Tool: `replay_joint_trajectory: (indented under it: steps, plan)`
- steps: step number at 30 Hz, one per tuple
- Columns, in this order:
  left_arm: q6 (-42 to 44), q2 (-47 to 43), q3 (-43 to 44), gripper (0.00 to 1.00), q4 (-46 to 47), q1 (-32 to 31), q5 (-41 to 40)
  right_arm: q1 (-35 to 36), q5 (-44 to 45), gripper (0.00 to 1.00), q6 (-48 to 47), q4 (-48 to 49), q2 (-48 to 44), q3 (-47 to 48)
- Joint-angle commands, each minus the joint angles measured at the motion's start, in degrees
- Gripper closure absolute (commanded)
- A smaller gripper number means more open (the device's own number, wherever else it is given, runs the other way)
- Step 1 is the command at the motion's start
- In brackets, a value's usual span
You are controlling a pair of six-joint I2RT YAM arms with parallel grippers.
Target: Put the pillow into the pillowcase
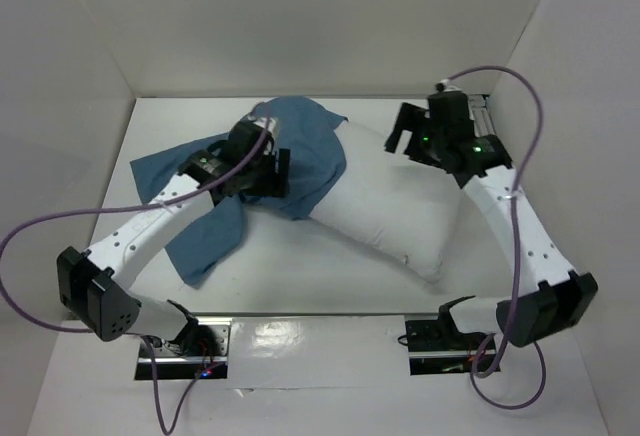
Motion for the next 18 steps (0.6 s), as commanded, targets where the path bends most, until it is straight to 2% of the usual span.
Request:
replay_joint_trajectory:
  steps: [1, 3, 4, 7, 9, 15, 18]
  plan:
    - [-2.5, 2.5, -2.4, 0.21, 3.5, -6.8, -2.2, -8.1, 4.4, 0.0, -1.1, -7.8, -6.4, -1.5]
    - [-2.5, 4.8, -2.4, 0.21, 3.5, -11.6, -5.4, -11.6, 3.9, 0.0, -1.9, -10.8, -9.2, -3.5]
    - [-3.1, 5.4, -1.8, 0.26, 3.5, -13.1, -6.1, -14.6, 3.1, 0.0, -2.6, -11.8, -10.1, -4.4]
    - [-3.9, 8.5, -0.5, 0.29, 3.5, -17.5, -10.2, -18.7, 2.5, 0.0, -2.7, -14.7, -12.9, -8.5]
    - [-3.9, 10.3, 0.4, 0.32, 3.5, -18.6, -10.7, -20.1, 3.1, 0.0, -2.7, -15.9, -14.1, -10.7]
    - [-3.9, 16.8, 1.7, 0.32, 2.4, -18.6, -13.9, -22.5, 3.1, 0.0, -3.2, -16.6, -15.8, -16.7]
    - [-3.9, 18.7, 2.3, 0.31, 2.4, -17.9, -17.4, -22.5, 0.4, 0.0, -3.2, -16.0, -15.8, -18.5]
